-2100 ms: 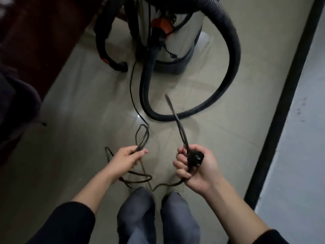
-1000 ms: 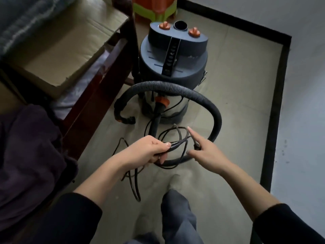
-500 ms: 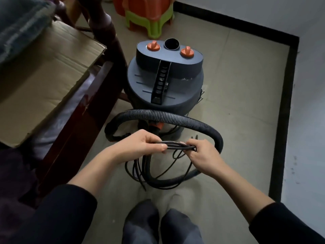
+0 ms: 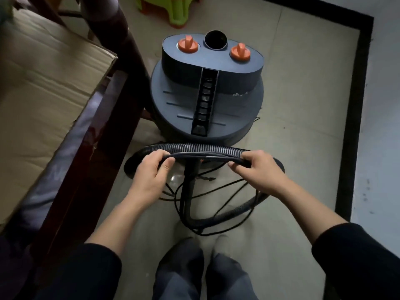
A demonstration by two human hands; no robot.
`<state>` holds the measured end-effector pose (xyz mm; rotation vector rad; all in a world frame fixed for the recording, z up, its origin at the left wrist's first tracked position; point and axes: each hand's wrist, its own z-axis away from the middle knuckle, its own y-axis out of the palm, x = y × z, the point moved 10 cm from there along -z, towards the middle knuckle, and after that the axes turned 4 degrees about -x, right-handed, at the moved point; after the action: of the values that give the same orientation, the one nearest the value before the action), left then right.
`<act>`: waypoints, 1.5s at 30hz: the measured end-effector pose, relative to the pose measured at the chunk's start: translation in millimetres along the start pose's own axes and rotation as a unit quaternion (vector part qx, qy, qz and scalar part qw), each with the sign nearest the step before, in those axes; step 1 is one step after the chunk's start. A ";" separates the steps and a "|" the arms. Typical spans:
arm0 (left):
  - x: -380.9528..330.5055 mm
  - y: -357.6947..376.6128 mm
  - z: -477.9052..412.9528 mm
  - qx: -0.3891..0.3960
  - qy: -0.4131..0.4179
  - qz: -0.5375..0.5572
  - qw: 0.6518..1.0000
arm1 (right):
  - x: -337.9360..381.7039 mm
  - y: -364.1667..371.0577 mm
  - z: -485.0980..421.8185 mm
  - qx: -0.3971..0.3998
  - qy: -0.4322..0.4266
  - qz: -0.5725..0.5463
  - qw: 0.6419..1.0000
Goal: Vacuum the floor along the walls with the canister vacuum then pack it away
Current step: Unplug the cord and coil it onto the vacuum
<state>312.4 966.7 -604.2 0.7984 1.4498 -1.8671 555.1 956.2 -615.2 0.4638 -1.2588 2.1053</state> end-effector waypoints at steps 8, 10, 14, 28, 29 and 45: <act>-23.0 45.0 5.1 0.216 0.022 0.034 0.976 | 43.4 38.8 10.0 0.097 -0.038 -0.130 0.986; -39.8 46.3 0.6 0.205 0.019 0.089 0.975 | 46.5 35.3 8.8 0.114 -0.044 -0.125 0.985; -25.0 29.9 1.0 0.189 -0.040 0.178 0.965 | -0.5 15.5 20.3 0.150 0.010 -0.057 0.987; -6.9 43.1 11.5 0.159 -0.055 0.129 0.977 | -5.4 13.3 -1.7 0.084 0.067 -0.236 0.966; 7.2 50.1 13.9 0.152 -0.072 0.110 0.980 | -13.1 19.2 -3.8 0.079 0.068 -0.215 0.971; 50.2 48.1 -0.8 -0.095 -0.148 0.184 0.967 | 4.6 7.3 -11.3 -0.186 -0.001 0.047 0.981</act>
<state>319.4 952.5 -671.9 0.6157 1.1776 -1.4695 547.1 965.2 -622.7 0.2455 -1.6587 1.8809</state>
